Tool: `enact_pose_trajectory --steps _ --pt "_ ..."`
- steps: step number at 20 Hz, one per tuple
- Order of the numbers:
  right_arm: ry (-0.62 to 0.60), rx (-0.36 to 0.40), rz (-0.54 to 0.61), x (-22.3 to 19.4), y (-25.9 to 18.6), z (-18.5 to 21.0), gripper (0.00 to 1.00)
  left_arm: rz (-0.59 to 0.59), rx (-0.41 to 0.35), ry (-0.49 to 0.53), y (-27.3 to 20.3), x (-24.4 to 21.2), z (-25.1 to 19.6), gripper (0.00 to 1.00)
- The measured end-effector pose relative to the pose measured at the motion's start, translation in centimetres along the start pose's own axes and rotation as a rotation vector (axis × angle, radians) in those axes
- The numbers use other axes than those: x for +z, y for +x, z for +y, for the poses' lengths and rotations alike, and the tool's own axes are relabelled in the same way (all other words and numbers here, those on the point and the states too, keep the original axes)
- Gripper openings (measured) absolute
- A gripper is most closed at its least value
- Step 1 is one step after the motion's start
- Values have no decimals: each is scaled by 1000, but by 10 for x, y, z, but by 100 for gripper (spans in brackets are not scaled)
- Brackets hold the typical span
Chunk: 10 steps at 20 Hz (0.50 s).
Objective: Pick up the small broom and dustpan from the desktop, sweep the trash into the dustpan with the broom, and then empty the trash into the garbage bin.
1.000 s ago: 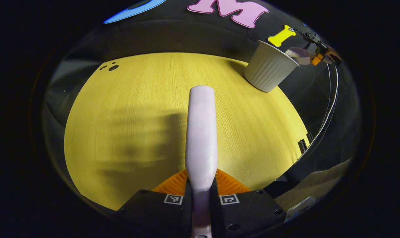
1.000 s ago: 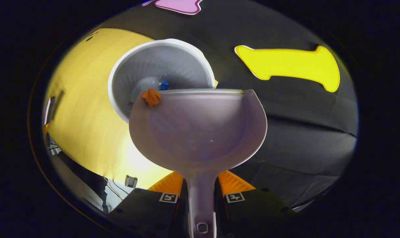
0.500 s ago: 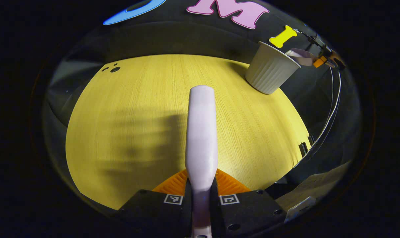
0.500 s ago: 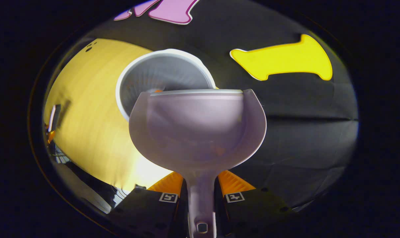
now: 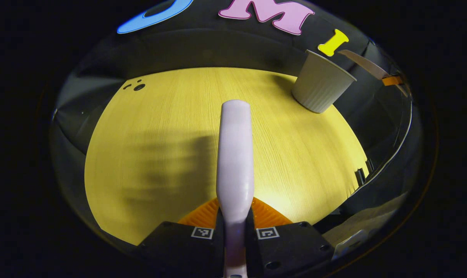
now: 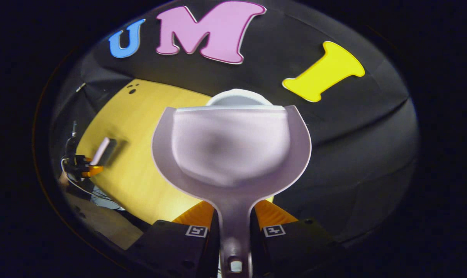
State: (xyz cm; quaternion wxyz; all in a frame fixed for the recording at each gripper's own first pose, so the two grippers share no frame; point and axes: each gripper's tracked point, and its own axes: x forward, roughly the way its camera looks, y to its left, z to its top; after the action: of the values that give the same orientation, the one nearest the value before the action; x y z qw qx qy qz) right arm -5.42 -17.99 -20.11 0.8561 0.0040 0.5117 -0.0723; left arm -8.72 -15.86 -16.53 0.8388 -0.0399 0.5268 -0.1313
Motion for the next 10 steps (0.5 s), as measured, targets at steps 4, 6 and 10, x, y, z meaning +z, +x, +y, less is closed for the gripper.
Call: enact_pose_trajectory --steps 4,6,10 --pt "12 87 -18 -41 8 67 37 3 36 17 2 6 5 26" --pt "29 107 1 -68 21 95 37 3 47 19 4 8 5 24" --pt "68 152 48 -116 55 157 37 4 56 21 12 8 4 26"
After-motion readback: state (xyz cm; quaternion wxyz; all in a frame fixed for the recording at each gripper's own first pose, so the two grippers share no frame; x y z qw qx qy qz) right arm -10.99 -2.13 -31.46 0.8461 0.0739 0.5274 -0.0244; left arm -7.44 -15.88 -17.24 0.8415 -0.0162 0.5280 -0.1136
